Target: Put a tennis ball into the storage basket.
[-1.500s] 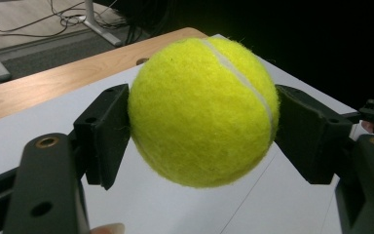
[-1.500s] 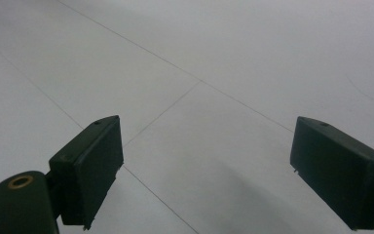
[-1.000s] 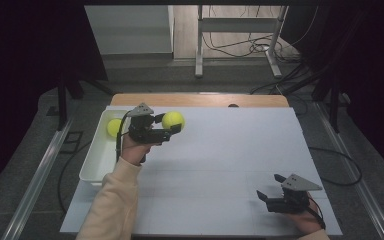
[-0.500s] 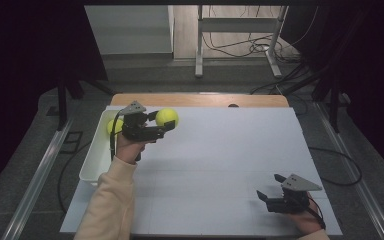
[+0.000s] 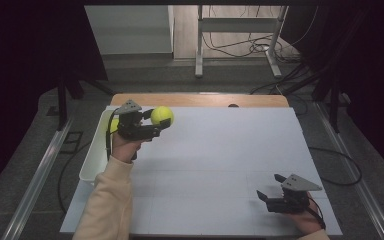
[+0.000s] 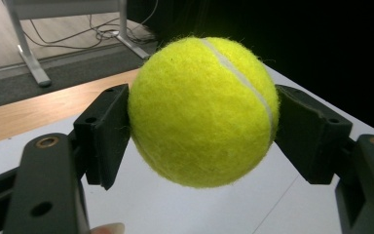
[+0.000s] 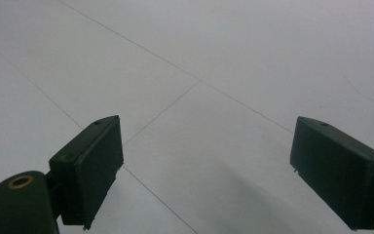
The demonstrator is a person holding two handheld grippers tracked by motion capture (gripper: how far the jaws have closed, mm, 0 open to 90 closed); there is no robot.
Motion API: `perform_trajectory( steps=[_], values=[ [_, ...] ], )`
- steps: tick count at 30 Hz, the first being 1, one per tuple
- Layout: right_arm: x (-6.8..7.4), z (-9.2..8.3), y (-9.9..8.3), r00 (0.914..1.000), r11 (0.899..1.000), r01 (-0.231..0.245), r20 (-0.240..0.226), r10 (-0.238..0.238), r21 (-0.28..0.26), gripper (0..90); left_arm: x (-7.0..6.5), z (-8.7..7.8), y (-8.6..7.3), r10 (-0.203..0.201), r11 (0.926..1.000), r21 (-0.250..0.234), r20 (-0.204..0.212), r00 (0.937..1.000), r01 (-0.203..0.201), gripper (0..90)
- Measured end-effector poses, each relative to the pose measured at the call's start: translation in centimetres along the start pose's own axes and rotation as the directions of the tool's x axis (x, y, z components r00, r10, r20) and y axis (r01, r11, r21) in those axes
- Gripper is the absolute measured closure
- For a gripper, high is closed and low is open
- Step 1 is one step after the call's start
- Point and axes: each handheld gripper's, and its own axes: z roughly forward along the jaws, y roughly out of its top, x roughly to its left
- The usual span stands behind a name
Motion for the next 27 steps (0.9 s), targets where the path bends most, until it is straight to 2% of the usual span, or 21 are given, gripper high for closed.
perform_trajectory(
  steps=[12,27],
  values=[
    [0.0,0.0,0.0,1.0000,1.000,0.002,0.003,-0.002,0.004,12.4,1.1,-1.2,0.1,-0.023,0.9995,-0.020,-0.034,0.9991,0.023,26.1],
    [0.0,0.0,0.0,1.0000,1.000,0.002,0.004,-0.002,0.006,12.4,2.0,-1.8,-0.1,-0.042,0.9989,-0.025,-0.068,0.9968,0.040,26.1]
  ],
)
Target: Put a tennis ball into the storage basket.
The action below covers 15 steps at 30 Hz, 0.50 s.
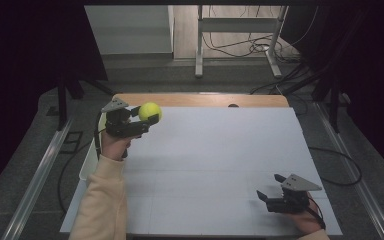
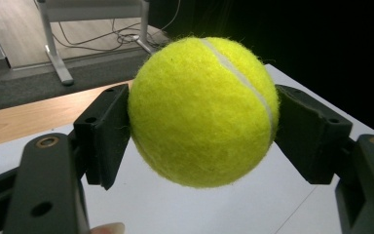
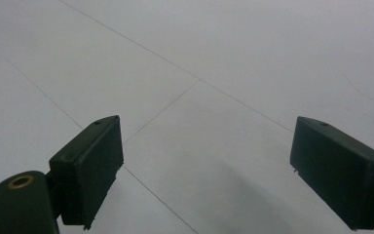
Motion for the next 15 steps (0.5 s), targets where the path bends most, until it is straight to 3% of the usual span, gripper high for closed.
perform_trajectory(
  steps=[15],
  values=[
    [0.0,0.0,0.0,1.0000,1.000,0.001,0.001,-0.001,0.001,12.5,1.5,-0.9,-0.2,-0.030,0.9995,-0.011,-0.044,0.9986,0.029,26.1]
  ],
)
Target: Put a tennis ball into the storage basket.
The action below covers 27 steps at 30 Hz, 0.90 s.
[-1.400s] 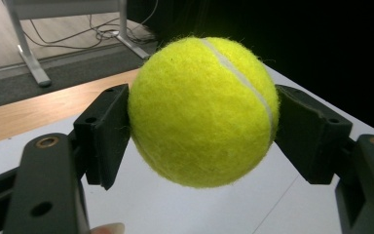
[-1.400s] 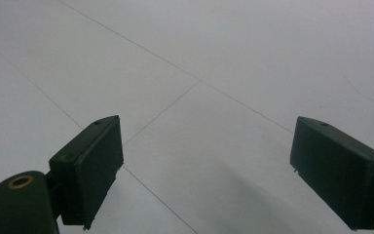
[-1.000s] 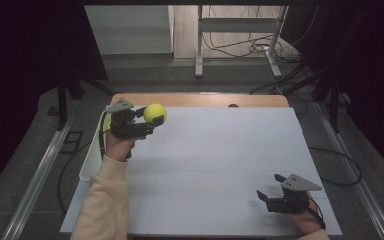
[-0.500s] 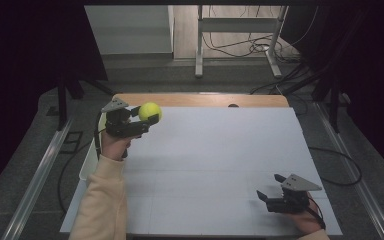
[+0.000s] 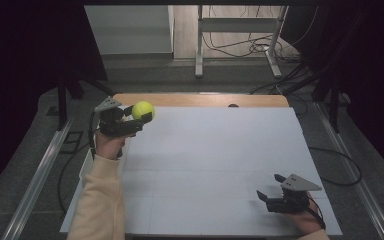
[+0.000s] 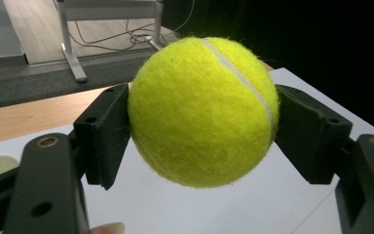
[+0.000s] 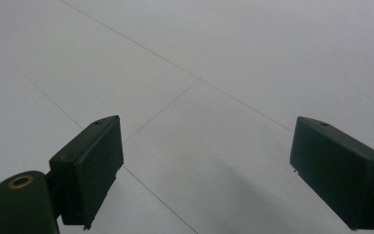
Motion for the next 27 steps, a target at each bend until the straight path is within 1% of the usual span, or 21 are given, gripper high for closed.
perform_trajectory(
  steps=[4,16,27],
  values=[
    [0.0,0.0,0.0,1.0000,1.000,0.000,0.000,0.000,0.000,12.5,0.5,-0.3,0.0,-0.008,0.9999,-0.008,-0.018,0.9998,0.008,26.1],
    [0.0,0.0,0.0,1.0000,1.000,0.002,0.004,-0.002,0.004,12.5,1.3,-0.7,-0.2,-0.024,0.9997,-0.012,-0.041,0.9989,0.023,26.1],
    [0.0,0.0,0.0,1.0000,1.000,0.002,0.005,-0.002,0.005,12.6,2.4,-1.4,-0.3,-0.044,0.9989,-0.021,-0.083,0.9956,0.042,26.1]
  ],
)
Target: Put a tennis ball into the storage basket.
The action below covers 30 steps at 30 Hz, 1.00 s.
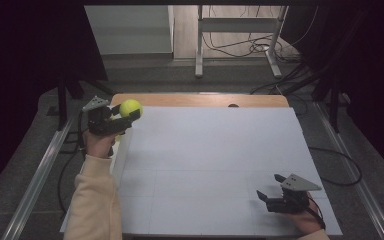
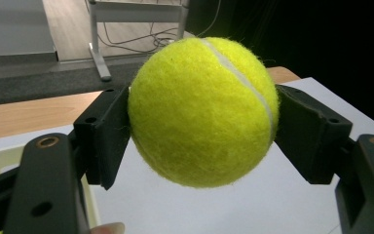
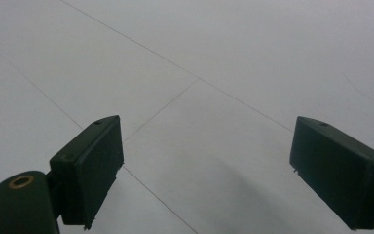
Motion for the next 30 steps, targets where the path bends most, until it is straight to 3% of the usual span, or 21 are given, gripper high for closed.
perform_trajectory(
  steps=[13,30],
  values=[
    [0.0,0.0,0.0,1.0000,1.000,0.000,0.000,0.000,0.002,12.6,1.7,-0.6,-0.4,-0.032,0.9995,0.000,-0.054,0.9981,0.032,26.1],
    [0.0,0.0,0.0,1.0000,1.000,-0.001,0.002,0.001,0.002,12.7,2.3,-1.3,-0.9,-0.029,0.9993,0.022,-0.109,0.9937,0.031,26.1]
  ],
)
